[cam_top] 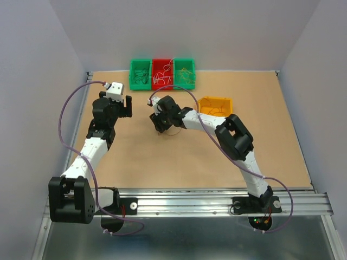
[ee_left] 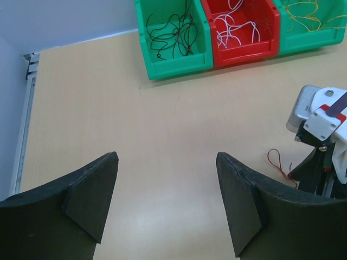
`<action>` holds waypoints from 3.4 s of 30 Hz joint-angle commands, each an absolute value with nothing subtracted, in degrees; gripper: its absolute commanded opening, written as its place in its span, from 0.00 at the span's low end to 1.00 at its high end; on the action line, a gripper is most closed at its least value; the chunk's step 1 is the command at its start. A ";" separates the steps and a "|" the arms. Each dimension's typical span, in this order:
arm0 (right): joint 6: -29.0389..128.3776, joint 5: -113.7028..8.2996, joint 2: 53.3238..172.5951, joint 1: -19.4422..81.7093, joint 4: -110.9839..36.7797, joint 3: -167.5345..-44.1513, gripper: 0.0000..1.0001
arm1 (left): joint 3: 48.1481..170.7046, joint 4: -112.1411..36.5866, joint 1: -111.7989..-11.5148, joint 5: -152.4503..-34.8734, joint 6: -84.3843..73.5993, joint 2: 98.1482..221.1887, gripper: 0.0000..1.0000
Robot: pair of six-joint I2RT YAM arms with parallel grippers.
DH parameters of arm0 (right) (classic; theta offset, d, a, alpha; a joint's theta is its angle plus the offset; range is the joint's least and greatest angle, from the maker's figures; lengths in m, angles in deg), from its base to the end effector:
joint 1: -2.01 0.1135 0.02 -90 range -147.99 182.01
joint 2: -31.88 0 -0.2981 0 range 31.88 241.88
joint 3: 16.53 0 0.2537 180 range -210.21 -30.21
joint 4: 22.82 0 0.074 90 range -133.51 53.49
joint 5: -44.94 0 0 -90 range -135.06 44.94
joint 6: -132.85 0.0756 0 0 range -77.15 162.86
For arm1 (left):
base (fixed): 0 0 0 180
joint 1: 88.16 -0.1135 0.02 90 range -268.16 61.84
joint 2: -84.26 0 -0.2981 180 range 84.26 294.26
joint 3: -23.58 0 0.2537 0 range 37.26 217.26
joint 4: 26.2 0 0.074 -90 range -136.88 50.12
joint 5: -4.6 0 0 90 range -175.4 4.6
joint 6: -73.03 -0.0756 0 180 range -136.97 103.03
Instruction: Untangle the cables
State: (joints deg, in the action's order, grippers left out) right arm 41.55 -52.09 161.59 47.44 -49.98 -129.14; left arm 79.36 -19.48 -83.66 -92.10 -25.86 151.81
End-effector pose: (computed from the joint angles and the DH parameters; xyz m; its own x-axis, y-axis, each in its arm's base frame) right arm 0.3862 0.4052 0.1642 -0.4722 -0.5114 -0.7179 -0.7795 0.6226 0.0691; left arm 0.3014 -0.0326 0.3241 -0.0568 0.1584 -0.9857 0.2050 0.9681 0.1438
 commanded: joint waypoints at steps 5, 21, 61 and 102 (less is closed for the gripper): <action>38.73 -49.46 157.57 48.50 -54.17 -129.80 0.01 | 79.27 -16.50 -83.85 -93.92 -25.67 150.88 0.84; 34.60 -49.35 124.35 33.40 -6.05 -92.81 0.01 | 78.48 -15.62 -83.85 -95.68 -26.20 149.74 0.83; 46.54 -79.17 134.45 7.63 30.64 -74.51 0.37 | 78.21 -15.89 -83.85 -98.32 -26.82 149.57 0.82; 63.42 -37.07 65.89 7.63 -19.89 -54.73 1.00 | 66.52 -8.59 -84.03 -98.50 -19.70 133.66 0.99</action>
